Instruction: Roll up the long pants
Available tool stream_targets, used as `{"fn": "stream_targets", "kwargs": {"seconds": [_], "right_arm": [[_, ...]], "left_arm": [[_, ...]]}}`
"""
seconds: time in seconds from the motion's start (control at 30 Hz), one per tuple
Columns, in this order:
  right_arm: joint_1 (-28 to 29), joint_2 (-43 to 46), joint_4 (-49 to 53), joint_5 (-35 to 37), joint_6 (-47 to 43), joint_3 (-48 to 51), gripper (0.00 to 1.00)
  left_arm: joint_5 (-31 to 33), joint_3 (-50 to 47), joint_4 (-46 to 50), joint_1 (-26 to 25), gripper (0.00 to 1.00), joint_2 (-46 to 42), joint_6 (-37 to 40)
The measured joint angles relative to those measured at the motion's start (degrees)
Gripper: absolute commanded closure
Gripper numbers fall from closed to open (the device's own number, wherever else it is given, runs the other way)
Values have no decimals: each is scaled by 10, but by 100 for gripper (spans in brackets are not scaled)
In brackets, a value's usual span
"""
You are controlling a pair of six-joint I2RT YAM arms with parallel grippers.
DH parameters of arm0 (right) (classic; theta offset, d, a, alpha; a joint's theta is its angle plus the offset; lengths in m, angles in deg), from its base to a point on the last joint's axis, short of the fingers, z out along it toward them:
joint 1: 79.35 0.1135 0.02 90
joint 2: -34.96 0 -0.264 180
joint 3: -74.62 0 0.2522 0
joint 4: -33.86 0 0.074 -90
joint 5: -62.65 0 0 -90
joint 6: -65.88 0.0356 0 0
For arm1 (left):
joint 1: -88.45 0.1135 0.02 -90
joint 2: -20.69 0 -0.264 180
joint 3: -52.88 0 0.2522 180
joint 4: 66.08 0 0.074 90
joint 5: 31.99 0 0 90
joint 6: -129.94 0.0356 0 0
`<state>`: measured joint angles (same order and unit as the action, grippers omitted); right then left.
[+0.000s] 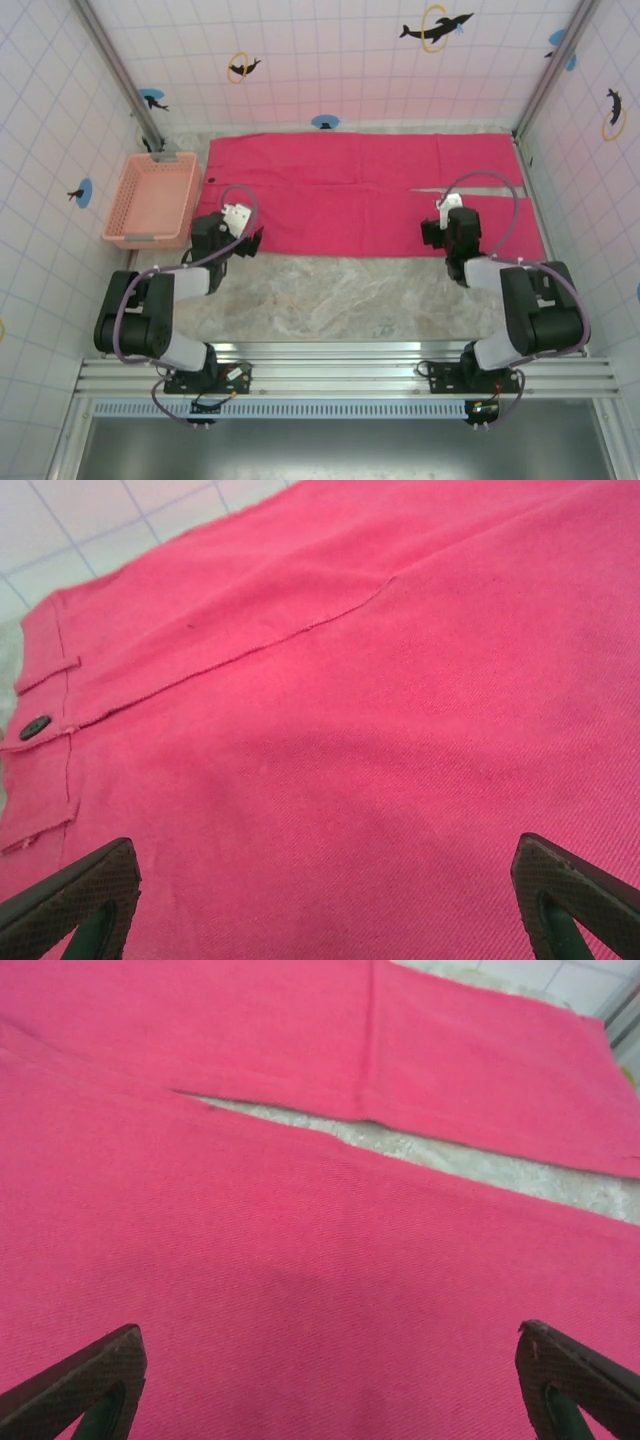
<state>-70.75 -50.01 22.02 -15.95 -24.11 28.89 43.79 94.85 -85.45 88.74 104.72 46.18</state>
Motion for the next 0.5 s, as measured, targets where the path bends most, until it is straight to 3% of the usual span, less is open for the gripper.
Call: {"fn": "stream_targets", "kwargs": {"seconds": [0.07, 0.13, 0.23, 0.33, 0.5], "right_arm": [[14, 1, 133, 1, -25, -114, 0], [50, 4, 250, 5, -75, -231, 7], [113, 19, 385, -3, -144, -321, 11], [137, 35, 497, -33, -185, -331, 18], [129, 36, 625, -33, -218, -301, 19]], "left_arm": [[23, 99, 131, -4, 2, -17, 13], [55, 209, 243, -8, 2, -33, 44], [83, 324, 379, -14, 2, -70, 141], [114, 332, 454, -34, 3, -114, 242], [140, 223, 546, -88, 3, -132, 360]]}}
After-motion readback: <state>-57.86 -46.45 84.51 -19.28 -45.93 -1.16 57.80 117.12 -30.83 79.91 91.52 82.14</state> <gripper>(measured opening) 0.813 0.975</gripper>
